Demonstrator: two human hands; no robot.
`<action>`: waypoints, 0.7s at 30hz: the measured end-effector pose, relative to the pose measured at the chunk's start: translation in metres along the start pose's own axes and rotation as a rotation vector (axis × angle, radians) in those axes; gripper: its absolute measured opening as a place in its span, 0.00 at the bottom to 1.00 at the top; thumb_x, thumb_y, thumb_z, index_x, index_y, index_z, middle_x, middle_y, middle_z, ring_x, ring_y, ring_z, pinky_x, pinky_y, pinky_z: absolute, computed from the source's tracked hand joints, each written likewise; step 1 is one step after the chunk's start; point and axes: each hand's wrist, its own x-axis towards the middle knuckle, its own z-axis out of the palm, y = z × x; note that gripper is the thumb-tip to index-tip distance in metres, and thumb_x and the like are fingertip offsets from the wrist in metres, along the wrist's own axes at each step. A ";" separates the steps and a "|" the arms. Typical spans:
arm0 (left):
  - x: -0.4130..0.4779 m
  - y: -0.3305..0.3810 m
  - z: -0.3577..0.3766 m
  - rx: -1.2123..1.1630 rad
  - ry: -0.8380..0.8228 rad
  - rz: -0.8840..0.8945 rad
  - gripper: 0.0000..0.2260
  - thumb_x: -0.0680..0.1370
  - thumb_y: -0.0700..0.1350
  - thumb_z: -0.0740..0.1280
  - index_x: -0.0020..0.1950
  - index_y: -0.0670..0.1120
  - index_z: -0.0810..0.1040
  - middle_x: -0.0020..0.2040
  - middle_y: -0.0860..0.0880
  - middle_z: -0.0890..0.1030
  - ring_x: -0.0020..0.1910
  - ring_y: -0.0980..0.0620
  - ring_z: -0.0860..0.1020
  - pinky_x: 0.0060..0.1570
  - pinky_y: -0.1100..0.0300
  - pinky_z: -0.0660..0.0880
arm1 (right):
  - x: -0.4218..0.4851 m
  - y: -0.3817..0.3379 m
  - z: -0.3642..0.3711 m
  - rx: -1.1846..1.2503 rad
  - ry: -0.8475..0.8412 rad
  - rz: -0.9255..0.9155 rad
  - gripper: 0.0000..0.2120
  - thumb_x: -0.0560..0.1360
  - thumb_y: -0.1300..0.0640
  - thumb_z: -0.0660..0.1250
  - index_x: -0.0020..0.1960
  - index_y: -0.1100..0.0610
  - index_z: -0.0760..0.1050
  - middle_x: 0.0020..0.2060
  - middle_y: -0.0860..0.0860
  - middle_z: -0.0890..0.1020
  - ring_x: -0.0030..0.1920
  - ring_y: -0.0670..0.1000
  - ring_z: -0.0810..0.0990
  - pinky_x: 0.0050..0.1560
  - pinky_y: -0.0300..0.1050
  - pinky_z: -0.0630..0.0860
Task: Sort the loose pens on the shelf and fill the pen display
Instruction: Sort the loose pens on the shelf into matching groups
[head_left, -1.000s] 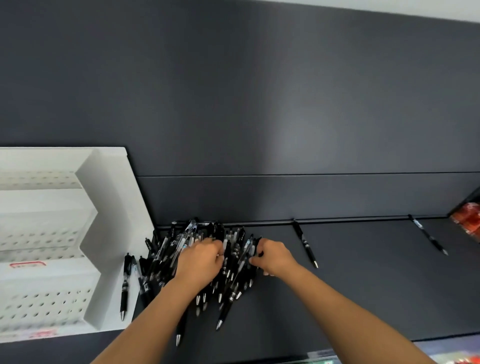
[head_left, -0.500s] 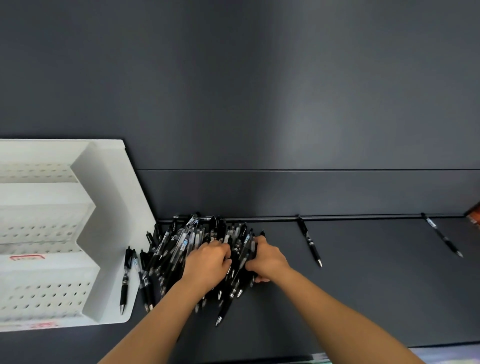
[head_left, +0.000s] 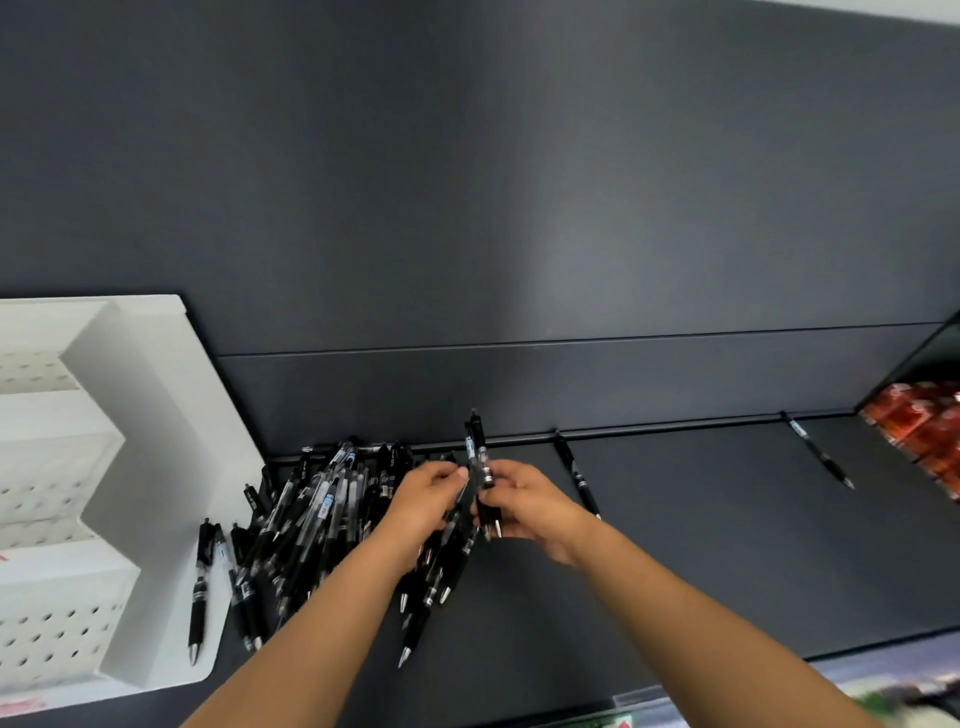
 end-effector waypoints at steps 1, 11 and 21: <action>-0.001 0.002 0.002 -0.091 -0.036 -0.047 0.09 0.80 0.45 0.63 0.58 0.44 0.75 0.47 0.47 0.80 0.42 0.53 0.78 0.40 0.62 0.75 | -0.002 0.000 0.000 -0.008 -0.021 -0.002 0.15 0.78 0.67 0.59 0.63 0.57 0.72 0.43 0.53 0.81 0.40 0.47 0.81 0.39 0.39 0.78; 0.009 0.004 0.036 0.069 -0.011 -0.050 0.06 0.78 0.42 0.61 0.43 0.43 0.75 0.37 0.44 0.77 0.35 0.48 0.76 0.40 0.53 0.77 | -0.014 0.007 0.003 -0.197 0.038 0.033 0.12 0.78 0.65 0.55 0.60 0.57 0.66 0.40 0.56 0.77 0.28 0.47 0.74 0.28 0.39 0.74; 0.016 0.017 0.101 0.033 -0.142 -0.153 0.10 0.79 0.50 0.63 0.46 0.44 0.75 0.44 0.44 0.81 0.40 0.46 0.81 0.43 0.53 0.79 | -0.027 0.028 -0.062 -0.577 0.293 -0.030 0.14 0.79 0.61 0.57 0.64 0.58 0.70 0.55 0.55 0.80 0.53 0.53 0.79 0.53 0.45 0.76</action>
